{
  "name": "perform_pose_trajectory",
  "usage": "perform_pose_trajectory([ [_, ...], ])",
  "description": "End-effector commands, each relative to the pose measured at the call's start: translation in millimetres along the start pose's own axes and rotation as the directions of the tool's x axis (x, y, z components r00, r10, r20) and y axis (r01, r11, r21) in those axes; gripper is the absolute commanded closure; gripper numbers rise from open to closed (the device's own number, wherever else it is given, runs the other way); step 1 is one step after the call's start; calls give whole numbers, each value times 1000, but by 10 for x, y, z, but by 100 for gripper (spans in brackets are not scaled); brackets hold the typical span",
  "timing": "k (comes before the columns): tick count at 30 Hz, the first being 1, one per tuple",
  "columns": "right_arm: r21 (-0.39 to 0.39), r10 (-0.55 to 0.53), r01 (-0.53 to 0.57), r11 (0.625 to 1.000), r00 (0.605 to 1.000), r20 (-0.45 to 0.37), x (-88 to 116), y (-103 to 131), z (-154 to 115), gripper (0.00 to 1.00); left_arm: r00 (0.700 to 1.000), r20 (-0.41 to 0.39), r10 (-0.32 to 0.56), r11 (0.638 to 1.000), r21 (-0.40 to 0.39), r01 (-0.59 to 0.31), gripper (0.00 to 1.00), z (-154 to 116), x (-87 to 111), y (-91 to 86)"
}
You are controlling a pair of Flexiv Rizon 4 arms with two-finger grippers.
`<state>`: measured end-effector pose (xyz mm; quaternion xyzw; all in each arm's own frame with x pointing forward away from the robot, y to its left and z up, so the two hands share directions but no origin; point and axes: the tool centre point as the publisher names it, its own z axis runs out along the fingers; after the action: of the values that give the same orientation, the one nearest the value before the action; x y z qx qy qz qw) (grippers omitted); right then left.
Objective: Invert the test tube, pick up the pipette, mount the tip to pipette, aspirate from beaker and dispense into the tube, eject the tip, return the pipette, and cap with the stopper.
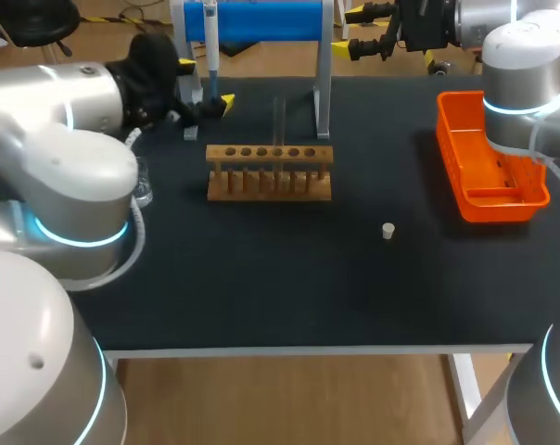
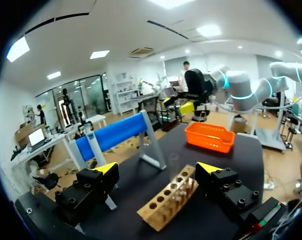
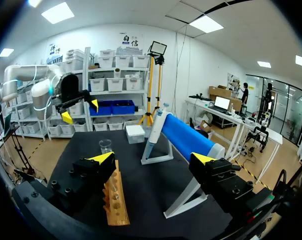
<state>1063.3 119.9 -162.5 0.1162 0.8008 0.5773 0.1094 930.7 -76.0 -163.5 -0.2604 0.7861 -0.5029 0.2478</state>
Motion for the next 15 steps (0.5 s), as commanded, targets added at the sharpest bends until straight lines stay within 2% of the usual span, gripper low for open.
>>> perform_pose_trajectory([
  [1, 5, 1, -1, 1000, 1000, -4, -8, 7, -12, 0, 981, -193, 11, 1000, -5, -12, 0, 48, -7, 33],
  [6, 5, 1, -1, 1000, 1000, -4, -8, 7, -12, 0, 962, -267, 57, 998, 3, -58, 0, 145, 112, 23],
  [15, 5, 1, -1, 1000, 1000, -4, -8, 7, -12, 0, 927, -367, 82, 995, -16, -95, 0, 286, 228, 94],
])
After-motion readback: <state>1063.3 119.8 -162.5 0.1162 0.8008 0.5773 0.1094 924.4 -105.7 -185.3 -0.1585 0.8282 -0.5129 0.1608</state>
